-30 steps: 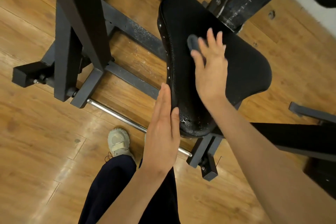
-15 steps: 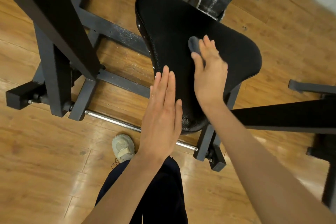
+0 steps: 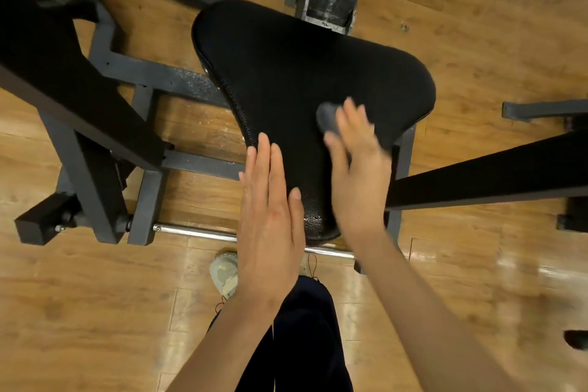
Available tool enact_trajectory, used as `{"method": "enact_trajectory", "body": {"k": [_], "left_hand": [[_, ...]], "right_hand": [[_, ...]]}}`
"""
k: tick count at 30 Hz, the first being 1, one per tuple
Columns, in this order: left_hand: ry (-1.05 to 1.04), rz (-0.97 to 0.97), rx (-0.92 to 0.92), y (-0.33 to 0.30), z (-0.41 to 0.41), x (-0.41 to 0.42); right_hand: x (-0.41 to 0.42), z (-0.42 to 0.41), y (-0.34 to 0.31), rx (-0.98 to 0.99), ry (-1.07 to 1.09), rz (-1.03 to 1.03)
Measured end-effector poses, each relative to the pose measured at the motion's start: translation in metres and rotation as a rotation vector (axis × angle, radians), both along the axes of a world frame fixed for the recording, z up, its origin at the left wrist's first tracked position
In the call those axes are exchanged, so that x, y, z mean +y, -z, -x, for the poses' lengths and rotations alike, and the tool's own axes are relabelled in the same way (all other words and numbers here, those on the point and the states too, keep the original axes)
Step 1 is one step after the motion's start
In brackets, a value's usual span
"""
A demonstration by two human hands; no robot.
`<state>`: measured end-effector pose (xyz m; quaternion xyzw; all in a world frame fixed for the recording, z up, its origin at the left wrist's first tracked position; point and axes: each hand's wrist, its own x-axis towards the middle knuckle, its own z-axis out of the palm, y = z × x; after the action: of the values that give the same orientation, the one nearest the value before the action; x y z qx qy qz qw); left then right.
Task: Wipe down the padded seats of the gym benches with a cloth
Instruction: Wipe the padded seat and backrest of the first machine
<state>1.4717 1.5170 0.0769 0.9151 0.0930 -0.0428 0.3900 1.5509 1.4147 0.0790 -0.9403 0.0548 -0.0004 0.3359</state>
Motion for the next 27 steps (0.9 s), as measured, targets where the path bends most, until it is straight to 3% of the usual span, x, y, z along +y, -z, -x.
{"method": "enact_trajectory", "body": {"k": [3, 5, 9, 11, 15, 18, 20, 23, 25, 27], "left_hand": [[0.032, 0.023, -0.004, -0.005, -0.004, 0.003], [0.104, 0.007, -0.029, -0.009, -0.013, 0.005], [0.221, -0.046, -0.045, -0.006, -0.036, 0.008], [0.249, -0.07, -0.044, -0.003, -0.04, 0.01], [0.259, -0.053, -0.051, 0.0, -0.037, 0.013], [0.251, -0.049, -0.047, 0.0, -0.038, 0.013], [0.239, -0.056, -0.038, 0.0, -0.039, 0.013], [0.232, -0.06, -0.036, 0.0, -0.039, 0.012], [0.234, -0.046, -0.033, 0.0, -0.038, 0.012], [0.229, -0.015, -0.024, -0.001, -0.039, 0.013]], "right_hand": [[-0.001, 0.068, -0.018, -0.005, -0.116, -0.072], [-0.016, 0.05, -0.013, -0.017, -0.179, -0.044], [-0.038, -0.03, 0.011, -0.026, 0.106, -0.048], [-0.026, -0.018, 0.012, -0.054, 0.256, -0.1], [0.011, 0.083, -0.01, -0.061, 0.157, -0.27], [-0.014, 0.073, -0.001, -0.082, -0.003, -0.279], [-0.036, 0.025, 0.015, -0.094, 0.083, -0.26], [-0.065, -0.046, 0.032, -0.103, 0.38, -0.276], [-0.058, -0.043, 0.03, -0.121, 0.441, -0.277], [-0.032, 0.002, 0.017, -0.109, 0.359, -0.317]]}}
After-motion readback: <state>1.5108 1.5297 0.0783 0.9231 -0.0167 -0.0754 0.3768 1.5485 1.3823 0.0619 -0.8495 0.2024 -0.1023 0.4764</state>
